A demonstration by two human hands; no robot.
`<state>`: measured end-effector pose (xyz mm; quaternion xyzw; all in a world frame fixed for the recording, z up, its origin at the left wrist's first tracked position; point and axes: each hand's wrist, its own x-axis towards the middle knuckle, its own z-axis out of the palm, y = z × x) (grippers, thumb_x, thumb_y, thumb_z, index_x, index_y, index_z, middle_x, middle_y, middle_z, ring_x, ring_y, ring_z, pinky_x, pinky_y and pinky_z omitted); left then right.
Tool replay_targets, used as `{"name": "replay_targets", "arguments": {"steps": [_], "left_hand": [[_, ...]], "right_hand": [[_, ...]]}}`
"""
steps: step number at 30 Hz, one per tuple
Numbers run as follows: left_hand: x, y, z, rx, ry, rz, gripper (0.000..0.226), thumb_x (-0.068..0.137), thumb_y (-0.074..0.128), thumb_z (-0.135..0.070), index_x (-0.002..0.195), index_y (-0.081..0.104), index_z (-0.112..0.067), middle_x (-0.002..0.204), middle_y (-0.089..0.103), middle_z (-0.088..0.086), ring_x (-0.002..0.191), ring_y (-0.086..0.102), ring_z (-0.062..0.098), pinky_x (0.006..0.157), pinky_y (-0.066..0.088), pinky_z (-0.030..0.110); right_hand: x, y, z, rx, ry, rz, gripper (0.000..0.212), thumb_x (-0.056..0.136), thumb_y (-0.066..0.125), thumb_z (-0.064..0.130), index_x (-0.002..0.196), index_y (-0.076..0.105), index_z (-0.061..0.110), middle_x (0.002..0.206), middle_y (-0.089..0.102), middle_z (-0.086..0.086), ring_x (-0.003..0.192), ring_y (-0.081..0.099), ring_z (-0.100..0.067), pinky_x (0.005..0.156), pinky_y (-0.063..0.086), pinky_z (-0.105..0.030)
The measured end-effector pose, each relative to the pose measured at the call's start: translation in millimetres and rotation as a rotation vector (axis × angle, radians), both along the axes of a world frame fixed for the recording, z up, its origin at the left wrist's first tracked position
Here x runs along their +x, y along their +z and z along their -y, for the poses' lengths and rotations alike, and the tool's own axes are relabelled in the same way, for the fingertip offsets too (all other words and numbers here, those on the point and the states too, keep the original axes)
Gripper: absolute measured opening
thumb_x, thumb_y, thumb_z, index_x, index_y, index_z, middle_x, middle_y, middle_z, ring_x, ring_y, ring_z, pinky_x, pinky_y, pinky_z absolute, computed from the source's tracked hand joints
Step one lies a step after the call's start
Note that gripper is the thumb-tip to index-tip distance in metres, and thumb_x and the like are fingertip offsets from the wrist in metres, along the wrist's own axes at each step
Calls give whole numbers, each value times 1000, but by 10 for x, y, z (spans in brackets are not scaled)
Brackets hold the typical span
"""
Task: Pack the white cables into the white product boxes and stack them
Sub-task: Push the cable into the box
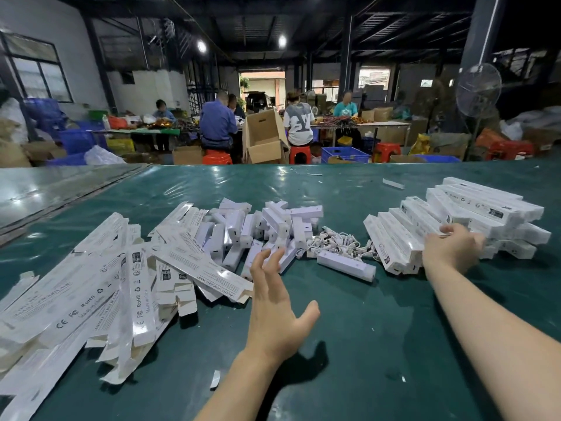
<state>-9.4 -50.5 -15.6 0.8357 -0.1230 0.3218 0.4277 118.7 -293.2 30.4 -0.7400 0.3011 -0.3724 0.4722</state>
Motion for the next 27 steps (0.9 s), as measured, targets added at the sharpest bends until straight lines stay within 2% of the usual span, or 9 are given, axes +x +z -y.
{"name": "replay_targets", "arguments": {"steps": [2,4,6,8,10,13,20,25,27], "left_hand": [[5,2,6,5,9,-5,69,61,49,-44,121,16,-45,126,-4,-40,120,35,19,98,40,39],[16,0,5,17,18,-11,71,63,54,-37,121,14,-46,126,-5,-39,121,36,20,96,42,40],[16,-3,9,22,24,-8,74,63,57,-31,121,14,-48,127,-5,-38,120,37,19,95,43,39],[8,-7,2,26,22,-4,74,63,58,-29,121,15,-46,128,-3,-34,120,37,19,95,43,39],[4,-10,2,27,16,-10,74,63,57,-29,122,16,-45,129,0,-30,120,38,19,94,43,39],[22,-7,-2,17,12,-38,72,63,56,-29,121,16,-46,120,8,-25,120,39,19,92,45,39],[24,-12,-15,16,9,-68,72,63,54,-30,120,15,-50,117,8,-29,114,41,12,87,45,35],[31,-14,-24,10,-9,-92,72,63,53,-31,119,13,-53,116,10,-28,104,35,-14,79,40,24],[33,-24,-26,6,-16,-106,72,63,52,-31,118,13,-55,114,10,-29,104,32,-18,76,39,20]], "right_hand": [[18,26,-54,27,-22,21,29,86,50,-8,112,60,2,135,37,-12,107,52,-33,80,39,-28],[-2,31,-192,0,-9,55,30,83,50,-8,109,59,4,120,45,-3,95,52,-24,82,45,-34],[-4,-66,-335,-308,126,-38,27,80,53,0,106,61,6,112,48,-3,94,46,-21,87,39,-35],[-9,-159,-456,-648,256,-290,28,80,58,15,108,62,14,125,45,-12,114,39,-30,96,29,-36],[-2,-169,-478,-794,256,-513,35,79,60,25,114,56,21,133,39,-14,123,34,-34,99,26,-37],[15,-148,-419,-792,221,-600,38,81,57,18,118,49,20,134,35,-13,123,33,-40,100,27,-40],[58,-231,-249,-777,194,-538,32,84,56,12,115,49,13,129,31,-16,114,36,-38,97,32,-41],[95,-267,-261,-768,154,-542,29,88,53,14,117,49,15,131,31,-17,116,35,-38,98,30,-42],[96,-256,-232,-803,140,-579,29,89,54,18,118,48,17,131,30,-16,117,34,-37,97,29,-42]]}}
